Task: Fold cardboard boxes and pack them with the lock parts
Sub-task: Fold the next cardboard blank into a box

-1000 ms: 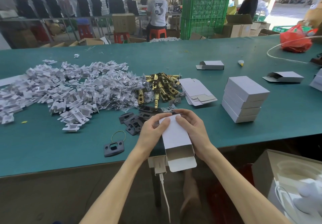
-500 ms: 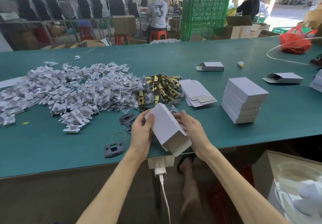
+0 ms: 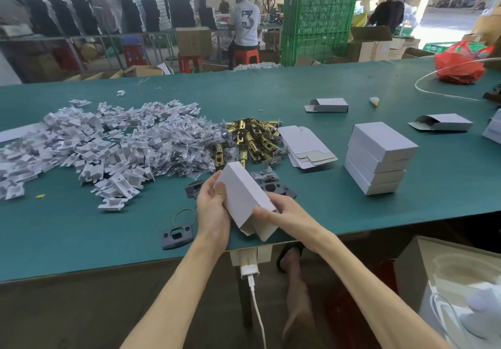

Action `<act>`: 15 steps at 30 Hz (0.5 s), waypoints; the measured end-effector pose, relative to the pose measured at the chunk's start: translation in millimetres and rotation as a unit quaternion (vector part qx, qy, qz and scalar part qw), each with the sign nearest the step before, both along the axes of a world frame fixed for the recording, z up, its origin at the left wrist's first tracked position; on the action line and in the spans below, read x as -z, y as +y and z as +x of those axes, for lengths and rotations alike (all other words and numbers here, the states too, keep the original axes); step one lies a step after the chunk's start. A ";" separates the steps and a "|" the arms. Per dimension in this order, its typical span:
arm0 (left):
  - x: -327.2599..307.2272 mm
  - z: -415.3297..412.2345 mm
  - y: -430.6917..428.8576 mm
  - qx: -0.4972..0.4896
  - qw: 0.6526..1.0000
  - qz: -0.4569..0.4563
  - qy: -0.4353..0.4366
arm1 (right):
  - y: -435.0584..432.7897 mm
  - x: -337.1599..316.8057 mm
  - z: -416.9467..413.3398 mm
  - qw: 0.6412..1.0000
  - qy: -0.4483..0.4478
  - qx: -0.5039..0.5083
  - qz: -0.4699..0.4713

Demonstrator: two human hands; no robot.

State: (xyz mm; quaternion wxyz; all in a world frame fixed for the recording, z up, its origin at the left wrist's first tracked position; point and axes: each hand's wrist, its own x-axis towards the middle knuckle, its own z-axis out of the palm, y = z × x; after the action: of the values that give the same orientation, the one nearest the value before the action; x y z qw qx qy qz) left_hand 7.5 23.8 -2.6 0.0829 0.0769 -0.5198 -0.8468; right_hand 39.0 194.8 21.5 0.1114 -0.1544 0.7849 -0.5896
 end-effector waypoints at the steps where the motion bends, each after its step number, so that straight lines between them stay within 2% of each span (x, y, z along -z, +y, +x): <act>1: -0.4 -0.1 -0.8 -0.004 1.000 -0.002 -0.001 | -2.0 2.2 0.0 1.000 0.005 -0.003 0.008; 3: -0.6 -1.1 -1.6 -0.003 1.000 0.010 -0.005 | -2.0 5.7 0.2 1.000 0.005 0.010 -0.009; 6: -1.8 1.2 -1.8 0.035 0.999 0.010 0.000 | 5.5 8.0 1.1 0.991 0.001 0.074 -0.108; 10: -2.2 6.5 -0.6 0.131 0.988 -0.063 0.048 | 12.0 8.1 -0.7 0.932 -0.071 0.164 -0.316; 12: -2.6 7.8 0.8 0.147 0.985 -0.066 0.054 | 12.3 7.6 -1.9 0.911 -0.085 0.190 -0.355; 15: -3.4 8.7 0.0 0.128 0.991 0.001 0.050 | 9.2 5.6 -1.4 0.900 -0.074 0.207 -0.377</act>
State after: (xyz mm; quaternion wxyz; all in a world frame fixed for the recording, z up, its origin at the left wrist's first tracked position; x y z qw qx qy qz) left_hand 16.2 23.8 0.9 -0.0007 -0.0324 -0.5196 -0.8538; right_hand 37.7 204.0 15.9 -0.0220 0.0255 0.5080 -0.8607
